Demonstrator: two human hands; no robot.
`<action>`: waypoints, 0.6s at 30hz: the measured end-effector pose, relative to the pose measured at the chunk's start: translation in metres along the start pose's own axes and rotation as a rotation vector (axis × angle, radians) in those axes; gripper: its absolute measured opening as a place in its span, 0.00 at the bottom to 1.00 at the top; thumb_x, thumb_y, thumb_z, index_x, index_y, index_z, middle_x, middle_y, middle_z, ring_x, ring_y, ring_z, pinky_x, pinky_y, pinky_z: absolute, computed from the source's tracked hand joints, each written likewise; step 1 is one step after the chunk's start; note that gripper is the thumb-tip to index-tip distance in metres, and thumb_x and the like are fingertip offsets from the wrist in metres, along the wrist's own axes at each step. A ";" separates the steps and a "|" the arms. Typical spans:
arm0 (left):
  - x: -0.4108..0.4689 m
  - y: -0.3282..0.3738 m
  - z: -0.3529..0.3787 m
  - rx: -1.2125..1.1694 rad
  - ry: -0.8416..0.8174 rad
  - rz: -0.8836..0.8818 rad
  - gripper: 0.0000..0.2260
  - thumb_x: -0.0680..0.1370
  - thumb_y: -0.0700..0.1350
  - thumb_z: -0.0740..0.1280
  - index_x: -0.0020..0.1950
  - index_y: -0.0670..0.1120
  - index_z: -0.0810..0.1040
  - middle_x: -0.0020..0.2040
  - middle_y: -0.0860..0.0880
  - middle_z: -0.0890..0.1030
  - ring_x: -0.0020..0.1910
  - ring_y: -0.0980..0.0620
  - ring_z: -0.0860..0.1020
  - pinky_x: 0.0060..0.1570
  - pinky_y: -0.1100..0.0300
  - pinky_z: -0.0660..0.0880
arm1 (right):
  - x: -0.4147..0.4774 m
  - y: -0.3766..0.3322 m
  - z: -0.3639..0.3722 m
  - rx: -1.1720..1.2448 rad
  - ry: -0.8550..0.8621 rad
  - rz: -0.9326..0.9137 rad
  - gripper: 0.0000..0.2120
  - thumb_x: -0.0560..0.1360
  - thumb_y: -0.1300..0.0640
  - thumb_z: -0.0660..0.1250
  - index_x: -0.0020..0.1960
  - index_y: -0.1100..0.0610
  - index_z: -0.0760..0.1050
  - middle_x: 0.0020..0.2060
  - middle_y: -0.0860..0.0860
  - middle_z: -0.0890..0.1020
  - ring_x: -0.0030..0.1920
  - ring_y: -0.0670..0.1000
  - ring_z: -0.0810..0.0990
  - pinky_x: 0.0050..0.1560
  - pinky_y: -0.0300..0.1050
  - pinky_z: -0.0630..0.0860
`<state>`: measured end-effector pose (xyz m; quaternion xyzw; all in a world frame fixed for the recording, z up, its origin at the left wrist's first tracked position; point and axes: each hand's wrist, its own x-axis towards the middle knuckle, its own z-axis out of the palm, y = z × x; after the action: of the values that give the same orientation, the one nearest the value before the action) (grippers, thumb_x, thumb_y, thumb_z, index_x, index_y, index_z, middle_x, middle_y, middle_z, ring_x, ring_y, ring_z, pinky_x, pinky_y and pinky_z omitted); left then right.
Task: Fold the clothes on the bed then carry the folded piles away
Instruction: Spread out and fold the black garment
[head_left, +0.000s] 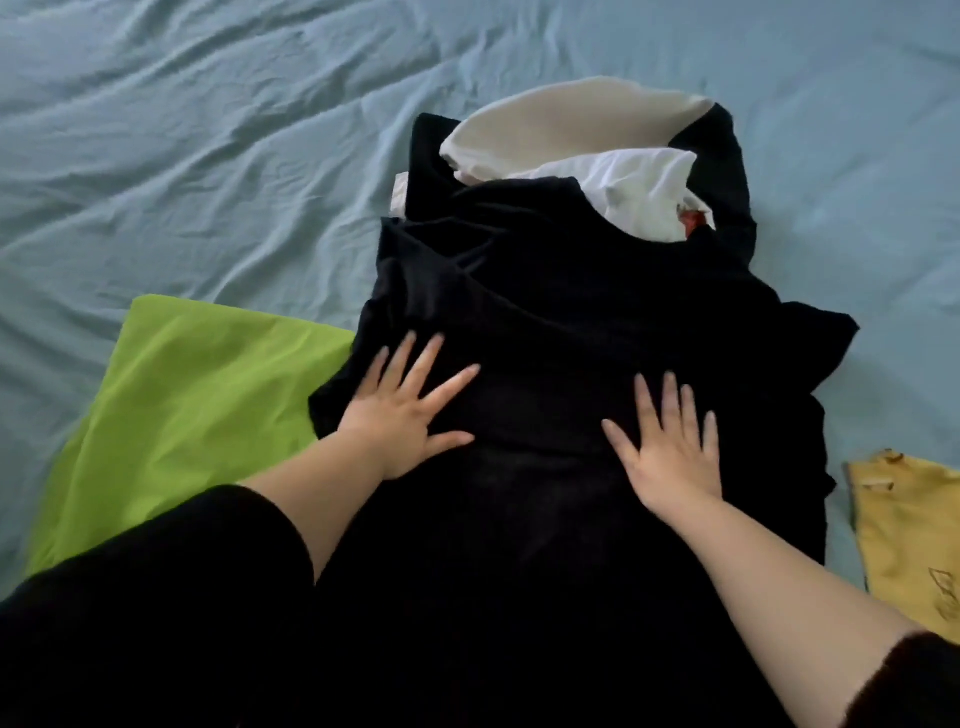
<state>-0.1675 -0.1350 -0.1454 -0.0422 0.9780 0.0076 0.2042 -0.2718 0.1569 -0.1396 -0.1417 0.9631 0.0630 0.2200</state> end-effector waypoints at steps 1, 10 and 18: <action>-0.001 0.002 0.002 0.010 -0.006 -0.048 0.33 0.73 0.72 0.39 0.71 0.64 0.26 0.77 0.46 0.33 0.75 0.42 0.32 0.73 0.43 0.35 | 0.000 0.009 0.001 0.023 -0.009 0.078 0.36 0.74 0.30 0.33 0.76 0.45 0.32 0.77 0.51 0.35 0.77 0.51 0.35 0.77 0.55 0.38; -0.126 0.103 0.061 0.022 0.058 0.162 0.32 0.76 0.70 0.46 0.78 0.60 0.48 0.79 0.47 0.54 0.77 0.42 0.46 0.70 0.32 0.49 | -0.136 0.032 0.077 -0.021 0.029 -0.281 0.32 0.78 0.33 0.40 0.78 0.45 0.40 0.78 0.50 0.42 0.78 0.51 0.44 0.77 0.56 0.43; -0.202 0.113 0.052 -0.046 -0.081 -0.144 0.32 0.74 0.69 0.35 0.76 0.60 0.37 0.79 0.49 0.44 0.76 0.47 0.38 0.73 0.40 0.43 | -0.217 0.103 0.092 0.058 -0.128 -0.122 0.33 0.77 0.33 0.38 0.74 0.43 0.26 0.75 0.48 0.30 0.76 0.48 0.32 0.76 0.54 0.35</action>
<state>0.0280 -0.0044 -0.1131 -0.1170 0.9629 0.0170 0.2427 -0.0779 0.3249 -0.1196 -0.1894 0.9381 0.0302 0.2885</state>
